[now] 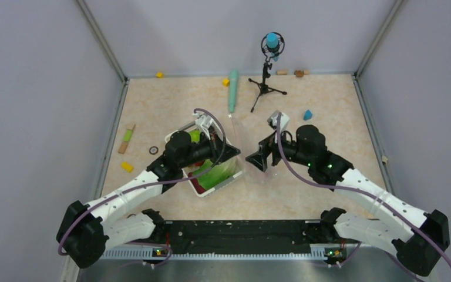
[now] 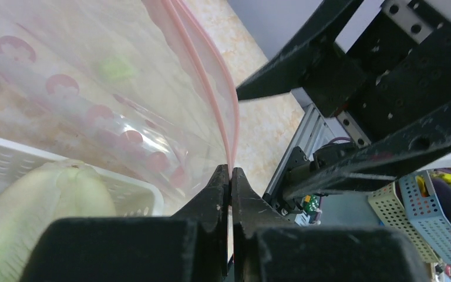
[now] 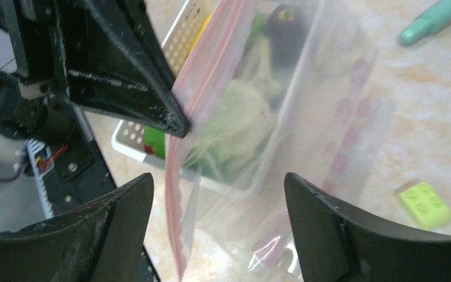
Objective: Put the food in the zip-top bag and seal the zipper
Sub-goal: Open the zipper of the food storage bag at the center of the board.
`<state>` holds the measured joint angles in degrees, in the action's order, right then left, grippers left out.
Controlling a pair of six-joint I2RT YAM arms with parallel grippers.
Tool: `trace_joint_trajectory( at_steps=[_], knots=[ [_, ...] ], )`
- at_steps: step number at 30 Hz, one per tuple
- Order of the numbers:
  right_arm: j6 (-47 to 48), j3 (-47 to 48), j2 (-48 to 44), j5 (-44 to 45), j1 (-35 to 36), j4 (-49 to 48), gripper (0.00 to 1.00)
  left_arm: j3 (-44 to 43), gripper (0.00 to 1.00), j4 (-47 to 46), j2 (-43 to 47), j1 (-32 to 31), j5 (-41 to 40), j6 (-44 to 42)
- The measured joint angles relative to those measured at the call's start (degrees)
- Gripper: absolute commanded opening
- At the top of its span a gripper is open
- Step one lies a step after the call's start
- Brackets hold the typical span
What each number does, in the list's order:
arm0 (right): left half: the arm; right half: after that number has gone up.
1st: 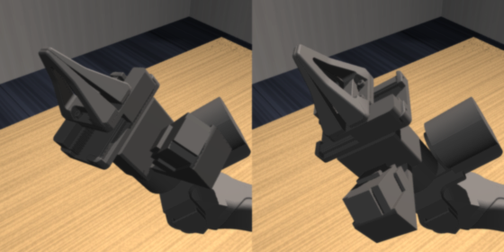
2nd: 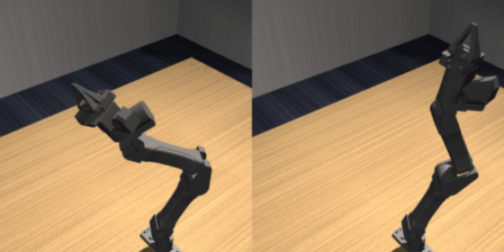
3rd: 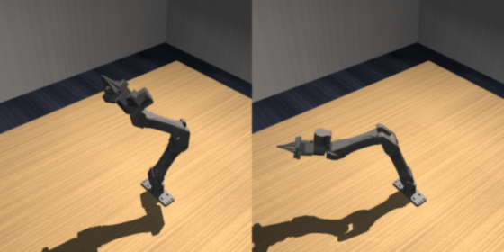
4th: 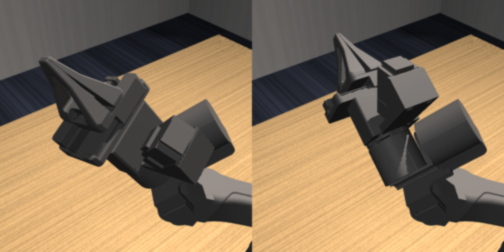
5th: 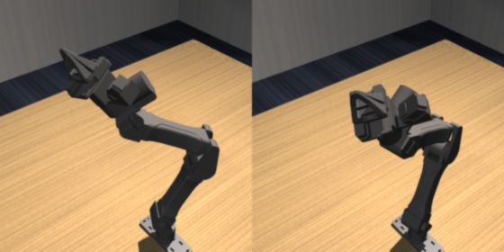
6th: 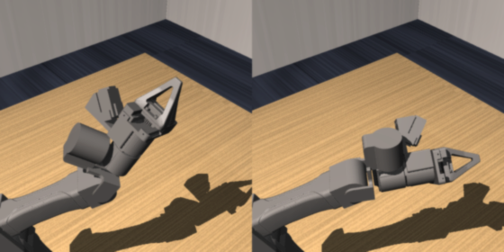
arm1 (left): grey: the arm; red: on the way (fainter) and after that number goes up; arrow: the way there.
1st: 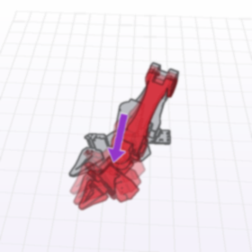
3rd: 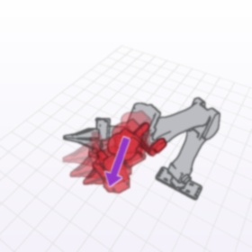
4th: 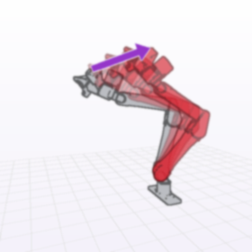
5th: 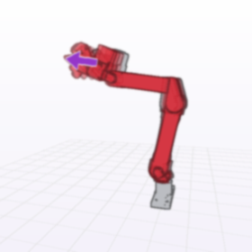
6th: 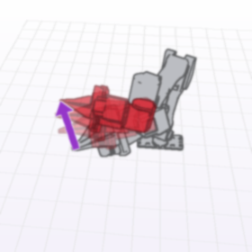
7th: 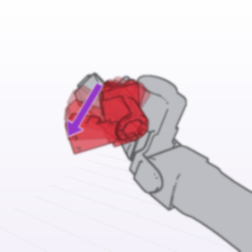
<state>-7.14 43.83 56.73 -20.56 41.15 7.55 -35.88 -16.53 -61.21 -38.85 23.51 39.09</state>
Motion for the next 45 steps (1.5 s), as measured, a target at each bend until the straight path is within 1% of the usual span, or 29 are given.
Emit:
trace_joint_trajectory(
  at_steps=[1,2,5,9,17,22,28,33,37,41,42,44,45],
  knots=[
    [-1.09,-0.33,-1.2,1.4,0.02,-0.81,0.95,0.0,0.0,-0.22,0.39,-0.11,0.17,-0.48],
    [-2.32,-0.72,-2.64,3.45,0.02,-2.27,0.98,0.0,0.0,-0.33,0.76,-0.24,0.31,-1.09],
    [-5.22,-1.2,-5.01,8.11,0.02,-6.03,0.99,0.0,0.0,-0.52,0.96,-0.52,0.81,-2.16],
    [-8.11,-0.81,-4.37,11.72,0.02,-9.77,0.99,0.0,0.0,-0.48,0.94,-1.03,1.11,-3.15],
    [-11.78,7.82,7.37,15.43,0.02,-6.01,0.99,0.0,0.0,0.79,0.92,-2.12,-0.31,-4.31],
    [-12.83,9.6,10.56,16.94,0.02,-2.95,0.99,-0.24,0.0,2.23,0.11,-2.25,-2.03,-4.66],
    [-13.57,12.7,13.4,23.21,1.14,1.53,0.98,-1.22,0.0,3.87,-1.2,-2.51,-3.48,-4.72],
    [-14.49,16.74,16.52,32.02,5.05,6.51,0.95,-4.04,0.0,5.49,-2.89,-2.91,-4.22,-4.76],
    [-16.41,20.74,19.91,39.58,6.93,11.61,0.93,-7.82,0.0,7.61,-4.07,-3.3,-6.93,-4.96],
    [-18.34,25.38,23.65,46.64,8.63,16.59,0.89,-9.16,0.0,9.16,-5.27,-3.32,-9.51,-5.18],
    [-18.75,26.29,24.52,47.84,8.98,17.7,0.87,-9.2,0.0,9.4,-5.53,-3.32,-9.81,-5.18],
    [-19.61,27.65,26.25,50.07,9.55,19.74,0.77,-9.25,0.0,10.12,-6.14,-3.32,-10.58,-5.14],
    [-20.17,27.87,26.93,50.69,9.77,20.48,0.71,-9.25,0.0,10.49,-6.38,-3.34,-10.97,-5.03]
  ],
)
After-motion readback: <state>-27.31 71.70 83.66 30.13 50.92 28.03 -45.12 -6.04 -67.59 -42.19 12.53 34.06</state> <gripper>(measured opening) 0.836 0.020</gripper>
